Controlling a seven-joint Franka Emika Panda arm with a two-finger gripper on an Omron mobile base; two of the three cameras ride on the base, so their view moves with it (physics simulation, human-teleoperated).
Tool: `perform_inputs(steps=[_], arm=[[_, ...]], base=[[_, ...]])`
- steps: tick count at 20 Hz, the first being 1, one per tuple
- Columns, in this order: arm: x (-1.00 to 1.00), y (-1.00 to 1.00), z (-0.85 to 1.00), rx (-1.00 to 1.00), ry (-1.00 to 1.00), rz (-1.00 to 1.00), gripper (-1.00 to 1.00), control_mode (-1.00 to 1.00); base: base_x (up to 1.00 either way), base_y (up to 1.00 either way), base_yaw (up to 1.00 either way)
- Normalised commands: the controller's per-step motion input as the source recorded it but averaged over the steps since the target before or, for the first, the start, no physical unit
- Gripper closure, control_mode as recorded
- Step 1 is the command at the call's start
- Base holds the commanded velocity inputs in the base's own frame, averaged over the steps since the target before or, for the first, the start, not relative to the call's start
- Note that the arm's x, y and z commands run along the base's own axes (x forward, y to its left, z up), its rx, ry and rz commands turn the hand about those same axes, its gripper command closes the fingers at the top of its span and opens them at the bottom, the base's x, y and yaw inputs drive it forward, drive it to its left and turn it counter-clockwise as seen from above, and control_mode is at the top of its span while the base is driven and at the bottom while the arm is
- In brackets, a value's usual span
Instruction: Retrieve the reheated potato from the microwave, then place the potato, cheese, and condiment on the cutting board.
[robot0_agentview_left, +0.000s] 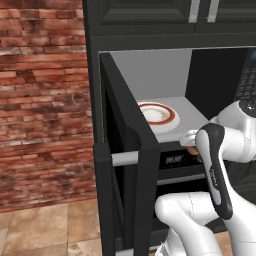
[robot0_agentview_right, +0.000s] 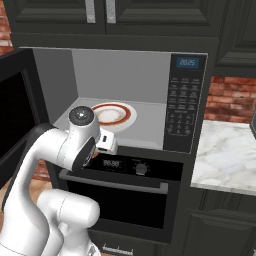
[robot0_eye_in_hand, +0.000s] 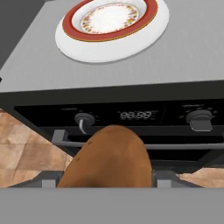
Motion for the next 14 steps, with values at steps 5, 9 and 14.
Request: perform_inputs(steps=[5,9,14], arm=[[0.0,0.0,0.0,0.0,0.0,0.0,1.0,1.0],[0.0,0.0,0.0,0.0,0.0,0.0,1.0,1.0],[0.0,0.0,0.0,0.0,0.0,0.0,1.0,1.0]], base=[[-0.4,-0.09,0.0],[-0.57,-0.16,0.0],[-0.52,-0.17,0.0]])
